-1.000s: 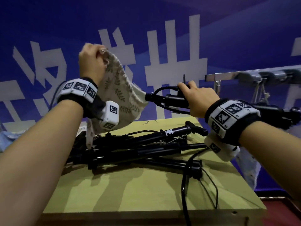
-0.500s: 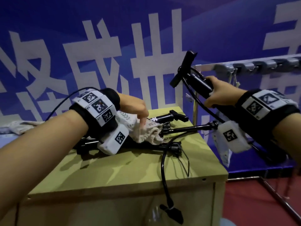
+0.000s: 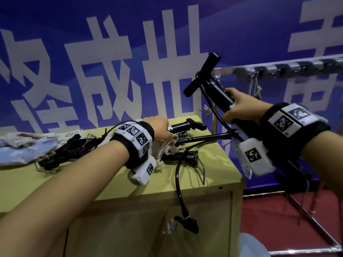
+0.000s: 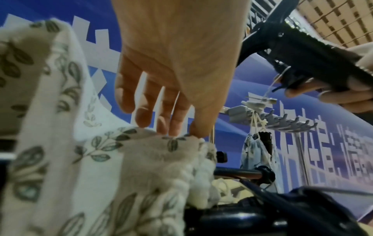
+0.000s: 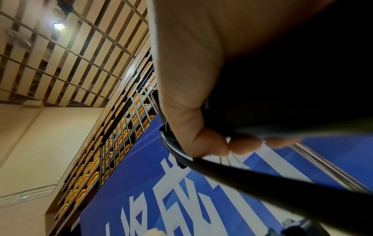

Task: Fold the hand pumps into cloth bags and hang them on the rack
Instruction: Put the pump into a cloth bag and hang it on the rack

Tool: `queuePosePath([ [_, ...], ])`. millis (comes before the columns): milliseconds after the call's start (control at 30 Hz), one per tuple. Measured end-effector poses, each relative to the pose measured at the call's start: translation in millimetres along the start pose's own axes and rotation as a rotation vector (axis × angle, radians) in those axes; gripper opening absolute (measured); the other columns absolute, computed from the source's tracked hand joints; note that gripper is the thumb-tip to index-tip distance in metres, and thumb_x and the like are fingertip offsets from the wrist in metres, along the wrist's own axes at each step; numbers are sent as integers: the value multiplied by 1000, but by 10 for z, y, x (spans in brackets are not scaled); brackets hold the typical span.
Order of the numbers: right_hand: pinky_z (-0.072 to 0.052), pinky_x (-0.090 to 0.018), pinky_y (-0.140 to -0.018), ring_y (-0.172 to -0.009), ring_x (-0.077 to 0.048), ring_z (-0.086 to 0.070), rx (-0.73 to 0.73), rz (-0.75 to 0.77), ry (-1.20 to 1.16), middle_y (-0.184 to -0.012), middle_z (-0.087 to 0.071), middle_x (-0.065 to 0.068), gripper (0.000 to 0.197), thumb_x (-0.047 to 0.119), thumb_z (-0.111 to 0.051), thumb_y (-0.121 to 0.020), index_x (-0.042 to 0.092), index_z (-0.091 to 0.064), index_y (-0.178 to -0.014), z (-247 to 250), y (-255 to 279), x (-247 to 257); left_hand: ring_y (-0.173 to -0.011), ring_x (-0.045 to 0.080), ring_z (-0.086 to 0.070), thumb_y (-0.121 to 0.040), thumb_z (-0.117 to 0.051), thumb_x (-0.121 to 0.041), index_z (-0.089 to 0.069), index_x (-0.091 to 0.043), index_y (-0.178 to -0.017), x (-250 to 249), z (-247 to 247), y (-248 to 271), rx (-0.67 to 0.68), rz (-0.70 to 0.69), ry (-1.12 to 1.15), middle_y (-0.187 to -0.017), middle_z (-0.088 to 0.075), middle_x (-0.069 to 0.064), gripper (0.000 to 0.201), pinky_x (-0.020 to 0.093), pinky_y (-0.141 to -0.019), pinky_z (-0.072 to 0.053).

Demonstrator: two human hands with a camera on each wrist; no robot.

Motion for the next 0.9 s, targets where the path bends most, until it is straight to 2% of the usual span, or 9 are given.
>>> queuePosePath([
  [133,-51,-32,-57,-58,-20,-58,15,-4,-10,-82,-53,-3,78,-3,-67,-75,17,-29,-139,13,66,-68,-71,20,-55,-82,-59,-44,-54,-19,-67,-104,24,12,9,-17,-130,-65,-53,-3,29,27,-63,-41],
  [267,-50,-25,-48,-53,-17,-57,25,-10,-38,-79,-55,-5,74,-2,-65,-76,19,-30,-138,49,110,-145,-71,23,-53,-90,-54,-36,-48,-14,-66,-92,92,-61,-22,45,-115,-69,-52,2,32,30,-66,-44],
  [367,-51,-25,-46,-43,-11,-57,16,5,-90,-73,-57,-6,70,-2,-64,-77,21,-33,-136,96,123,-181,-84,33,-57,-94,-44,-20,-58,0,-97,-4,423,-147,-209,168,281,-95,-59,18,24,35,-70,-45],
  [467,-48,-21,-41,-38,-9,-54,-17,39,-195,-68,-56,-6,66,-6,-61,-77,26,-36,-129,187,116,-179,-91,40,-55,-97,-35,-4,-35,3,-129,-8,1016,-150,-499,129,603,-112,-54,31,33,43,-68,-43],
  [500,-47,-22,-42,-40,-13,-54,-33,49,-242,-66,-55,-7,65,-7,-59,-78,29,-36,-127,230,113,-171,-88,38,-54,-95,-33,1,-36,-2,-127,-70,1214,-111,-588,56,632,-110,-54,31,33,41,-66,-41],
  [567,-47,-25,-44,-44,-18,-51,-79,80,-328,-65,-51,-7,63,-10,-57,-78,29,-38,-124,338,119,-168,-86,36,-50,-88,-32,8,-47,-12,-96,-276,1464,-45,-657,-98,591,-94,-53,20,26,32,-65,-34],
  [633,-46,-22,-43,-43,-15,-51,-141,104,-397,-66,-48,-5,60,-13,-55,-79,26,-42,-122,461,138,-211,-89,35,-54,-86,-37,8,-53,-14,-81,-512,1482,-33,-560,-173,515,-89,-54,15,27,24,-62,-30],
  [767,-47,-26,-47,-50,-21,-50,-135,82,-416,-68,-49,-8,60,-14,-55,-78,25,-45,-123,580,194,-405,-95,22,-59,-83,-61,-3,-61,-7,-121,-870,1132,-154,-209,-234,386,-122,-61,11,38,24,-68,-43],
  [900,-48,-34,-55,-59,-28,-52,-58,69,-366,-74,-53,-12,69,-8,-62,-68,37,-47,-119,580,256,-563,-118,28,-54,-80,-67,-7,-52,-2,-126,-1068,907,-211,-92,-289,325,-131,-54,14,49,29,-83,-45],
])
Point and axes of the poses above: each hand's wrist, its own y-axis away from the middle knuckle, its own z-axis out of the back of the hand, x = y × z, the point moved 5 cm from there along -y, towards the middle knuckle
